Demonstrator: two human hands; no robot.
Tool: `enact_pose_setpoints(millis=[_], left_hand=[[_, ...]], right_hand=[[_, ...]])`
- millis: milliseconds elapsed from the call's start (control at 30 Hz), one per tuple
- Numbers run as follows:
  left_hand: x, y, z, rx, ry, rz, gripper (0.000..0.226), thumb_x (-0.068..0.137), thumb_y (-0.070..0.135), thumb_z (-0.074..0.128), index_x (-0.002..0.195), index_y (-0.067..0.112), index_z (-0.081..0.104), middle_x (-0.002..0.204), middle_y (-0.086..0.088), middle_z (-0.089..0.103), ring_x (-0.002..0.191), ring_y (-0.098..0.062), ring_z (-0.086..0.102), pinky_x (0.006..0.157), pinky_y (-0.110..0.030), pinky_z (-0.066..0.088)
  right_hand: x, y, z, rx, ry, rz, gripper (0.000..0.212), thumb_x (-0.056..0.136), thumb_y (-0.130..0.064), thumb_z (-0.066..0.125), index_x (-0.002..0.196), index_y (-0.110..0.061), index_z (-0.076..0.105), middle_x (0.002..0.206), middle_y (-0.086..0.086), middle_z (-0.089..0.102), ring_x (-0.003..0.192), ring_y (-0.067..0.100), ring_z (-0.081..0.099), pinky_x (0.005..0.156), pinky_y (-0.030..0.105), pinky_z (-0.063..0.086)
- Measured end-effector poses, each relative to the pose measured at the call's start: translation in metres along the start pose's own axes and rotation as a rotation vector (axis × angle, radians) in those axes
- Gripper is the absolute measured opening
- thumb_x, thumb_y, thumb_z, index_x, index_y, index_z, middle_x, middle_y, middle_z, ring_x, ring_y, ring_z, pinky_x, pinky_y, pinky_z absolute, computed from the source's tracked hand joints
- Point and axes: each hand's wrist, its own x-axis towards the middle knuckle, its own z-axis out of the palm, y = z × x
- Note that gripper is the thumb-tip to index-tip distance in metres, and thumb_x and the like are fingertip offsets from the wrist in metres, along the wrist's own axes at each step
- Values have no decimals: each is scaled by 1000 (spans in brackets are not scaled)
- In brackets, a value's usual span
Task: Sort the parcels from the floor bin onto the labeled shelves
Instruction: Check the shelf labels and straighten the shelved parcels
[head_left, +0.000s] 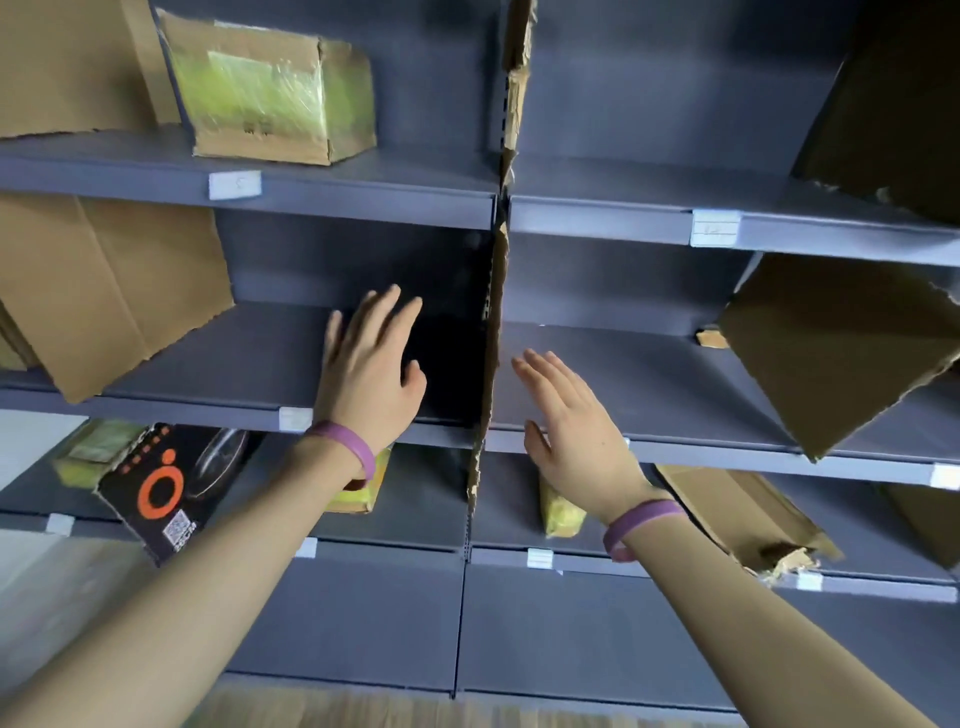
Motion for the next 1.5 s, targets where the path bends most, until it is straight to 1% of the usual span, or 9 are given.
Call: enact_pose_setpoints(millis=[267,367,533,667,833,1067,1200,1367,1500], left_hand=[[-72,113,49,-37,-173,-80,60,83,13,55,141,19,41,151,2,33,130,-27,40,111,-44,28],[-96,141,73,-37,-241,-89,58,80,10,58,137,15,46,145,-4,41,124,-28,44,106,-49,35],[-122,162,119,-88,-373,-81,59,82,9,53,140,13,43,148,-5,39,137,-23,35,112,-47,27],[-136,156,167,-137,-516,-146,61,89,14,49,146,22,31,154,3,25,141,-17,24,115,-36,23],[-139,142,226,-100,-770,-203,72,93,17,46,151,30,6,159,6,6,146,-16,8,118,-41,16],[-122,133,282,-132,-945,-269,81,92,15,50,151,33,-3,160,4,-2,146,-22,9,116,-44,19],[-115,131,302,-144,-1021,-292,84,93,12,49,150,35,-8,159,8,-9,147,-22,5,117,-50,17],[-108,127,320,-124,-1040,-301,79,93,15,50,151,33,0,160,6,2,147,-21,7,117,-50,19],[-99,127,329,-99,-1045,-312,68,91,17,52,147,32,17,156,4,22,143,-23,21,114,-49,25]], right_hand=[[-79,79,-4,61,-85,-30,65,88,0,51,150,-10,32,157,7,31,148,25,22,122,34,18],[-108,100,9,86,-154,-11,67,87,-1,48,151,-12,30,159,5,27,149,21,19,122,29,13],[-142,129,42,91,-303,52,70,89,-6,42,154,-20,21,162,-2,19,150,14,12,115,16,-5],[-151,152,79,108,-413,189,72,92,-7,40,155,-25,11,164,-3,7,151,15,4,120,27,7],[-141,176,110,103,-568,396,81,89,-1,45,156,-24,5,164,5,2,151,27,3,121,40,19],[-106,196,145,53,-689,456,83,92,-9,47,155,-24,-4,163,10,3,149,31,9,118,43,26],[-93,198,163,62,-729,483,84,92,-7,46,155,-23,-7,164,6,1,149,33,5,118,45,25],[-84,207,177,69,-741,497,83,92,-3,43,155,-23,-7,164,-2,-2,150,33,0,118,47,23],[-75,216,182,51,-741,483,77,93,-8,47,155,-18,5,161,0,16,149,32,9,116,47,30]])
